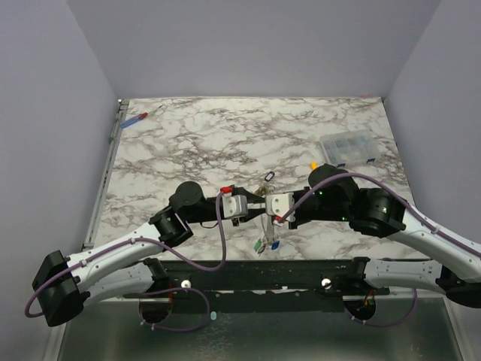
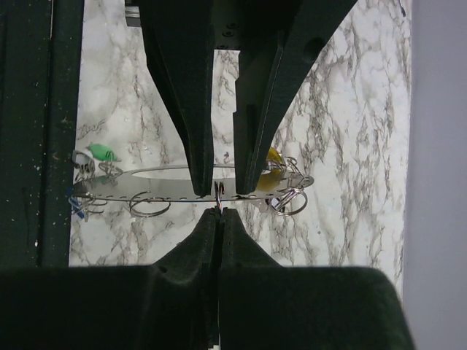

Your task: Put the keys on the keyring

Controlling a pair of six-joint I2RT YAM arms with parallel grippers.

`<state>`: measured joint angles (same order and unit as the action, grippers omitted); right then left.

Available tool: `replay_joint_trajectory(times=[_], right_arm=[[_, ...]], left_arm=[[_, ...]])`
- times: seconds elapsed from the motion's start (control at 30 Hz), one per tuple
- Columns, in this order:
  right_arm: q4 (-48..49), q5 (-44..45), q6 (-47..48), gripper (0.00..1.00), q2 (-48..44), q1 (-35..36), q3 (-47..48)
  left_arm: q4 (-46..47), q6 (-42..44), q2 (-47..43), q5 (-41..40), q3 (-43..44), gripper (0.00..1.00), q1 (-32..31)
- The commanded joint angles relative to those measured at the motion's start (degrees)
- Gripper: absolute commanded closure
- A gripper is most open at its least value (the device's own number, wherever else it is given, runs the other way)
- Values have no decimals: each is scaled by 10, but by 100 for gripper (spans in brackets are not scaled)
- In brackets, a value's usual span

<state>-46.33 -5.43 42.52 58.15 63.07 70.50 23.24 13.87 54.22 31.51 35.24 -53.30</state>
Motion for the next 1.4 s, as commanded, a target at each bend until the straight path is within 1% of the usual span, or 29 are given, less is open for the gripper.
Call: replay_joint_trajectory(times=[0.0, 0.07, 0.17, 0.27, 0.3, 0.47, 0.6, 0.63, 0.7, 0.8, 0.97, 1.07, 1.2, 1.37], right_arm=[[50, -21, 12, 99, -24, 4, -13], [56, -25, 12, 99, -27, 4, -16], [60, -28, 12, 99, -29, 4, -18], [64, -32, 10, 99, -31, 4, -20], [66, -34, 9, 99, -32, 4, -21], [89, -36, -4, 99, -41, 4, -34], [126, -12, -22, 60, -60, 4, -56], [136, -6, -27, 55, -68, 4, -63], [151, 1, -27, 52, -84, 4, -81], [163, 0, -32, 52, -102, 4, -90], [190, -9, -40, 62, -123, 4, -104], [202, -15, -45, 65, -126, 4, -109], [207, -19, -48, 68, -122, 4, -108], [209, -28, -54, 70, -117, 4, -103]], left_arm=[[24, -7, 9, 23, 17, 74, -5], [24, -6, 12, 24, 18, 79, -6], [26, -7, 17, 27, 20, 85, -7], [29, -7, 21, 28, 22, 94, -9], [31, -8, 22, 28, 23, 100, -9], [53, -18, 18, 23, 19, 100, -12], [86, -33, 3, 12, 6, 100, -13], [94, -36, -1, 8, 4, 100, -12], [103, -39, -10, 0, -1, 100, -12], [117, -44, -22, -10, -9, 100, -12], [139, -54, -31, -9, -21, 100, -12], [153, -61, -32, -7, -25, 100, -12], [164, -66, -31, -6, -27, 100, -12], [167, -66, -31, -8, -28, 100, -12]])
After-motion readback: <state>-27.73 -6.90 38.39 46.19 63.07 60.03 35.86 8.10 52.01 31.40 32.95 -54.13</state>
